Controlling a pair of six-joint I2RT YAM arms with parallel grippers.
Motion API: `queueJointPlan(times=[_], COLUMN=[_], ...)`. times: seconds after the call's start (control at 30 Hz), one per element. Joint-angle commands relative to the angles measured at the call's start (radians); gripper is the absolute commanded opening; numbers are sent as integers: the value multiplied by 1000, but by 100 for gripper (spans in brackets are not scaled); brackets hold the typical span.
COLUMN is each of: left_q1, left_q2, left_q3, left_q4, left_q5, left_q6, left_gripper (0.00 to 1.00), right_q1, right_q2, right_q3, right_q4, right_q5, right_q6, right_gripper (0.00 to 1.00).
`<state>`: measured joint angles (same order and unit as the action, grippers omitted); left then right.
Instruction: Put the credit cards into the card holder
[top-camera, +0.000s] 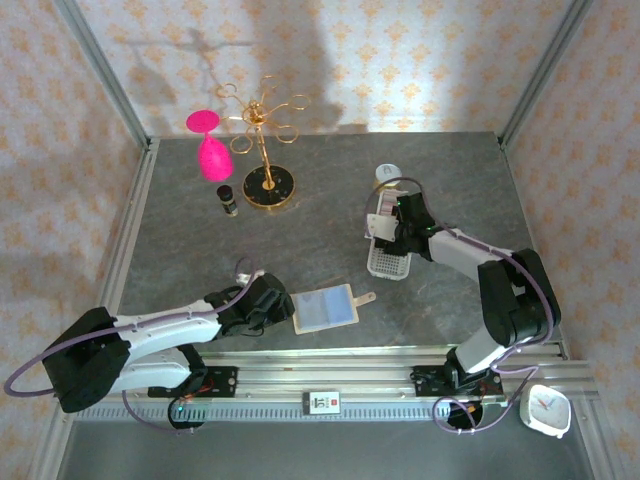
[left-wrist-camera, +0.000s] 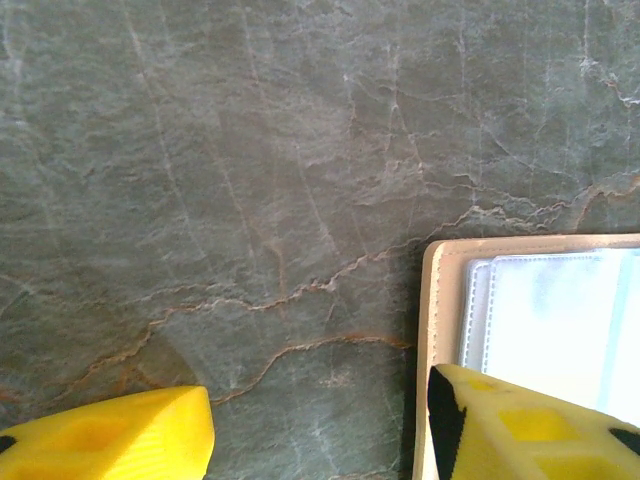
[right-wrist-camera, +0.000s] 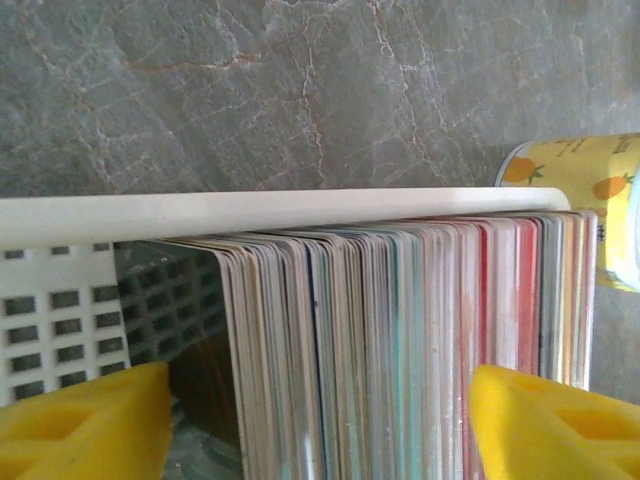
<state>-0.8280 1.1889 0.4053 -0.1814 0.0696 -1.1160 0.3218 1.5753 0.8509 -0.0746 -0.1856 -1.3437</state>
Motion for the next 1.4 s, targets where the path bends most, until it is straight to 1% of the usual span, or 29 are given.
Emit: queueJointPlan(times=[0.0,0.23,0.33,0.4,0.5,0.53,0.6,0.67,0.73,0.8,0.83,0.87,0.97,1.07,1.2,1.37], left_q1=[5,9,11,13,13,13,15,14,17,16,17,18,19,18,20,21], left_q2=[92,107,112,117,125,126,128,128,129,131,133,133,135,135,139,145], left_q3=[-5,-10,-11,-11,-10,-10,-10,-10,-10,-11,-11,-11,-14,-14,-16,-16], left_q4=[333,351,358,361,365,365,365,366,367,371,372,373,378,381,385,390], left_q5=[122,135,140,144,150,151,154,155,155,156,157,157,160,164,167,170], left_q6=[8,5,5,4,5,4,7,7,5,5,4,4,4,4,4,4], left_gripper=[58,57,56,56,55,55,54,54,54,54,54,54,53,53,52,51], right_q1=[-5,-4,-4,-3,-3,-3,-3,-3,-2,-1,0,0,0,0,0,0], right_q2=[-37,-63,-71,-71,-67,-62,-57,-54,-50,-48,-49,-49,-58,-74,-83,-93], right_q3=[19,7,3,2,1,2,4,7,5,5,5,4,-3,-10,-12,-10], right_q4=[-14,-67,-75,-77,-73,-71,-68,-64,-60,-62,-63,-63,-65,-76,-85,-90], right_q5=[10,-8,-14,-12,-14,-14,-13,-17,-14,-15,-15,-13,-12,-12,-12,-11], right_q6=[-4,-20,-24,-27,-29,-30,-30,-26,-26,-29,-28,-29,-34,-34,-32,-32], right_gripper=[72,65,60,54,49,46,47,52,51,45,38,35,34,31,24,18])
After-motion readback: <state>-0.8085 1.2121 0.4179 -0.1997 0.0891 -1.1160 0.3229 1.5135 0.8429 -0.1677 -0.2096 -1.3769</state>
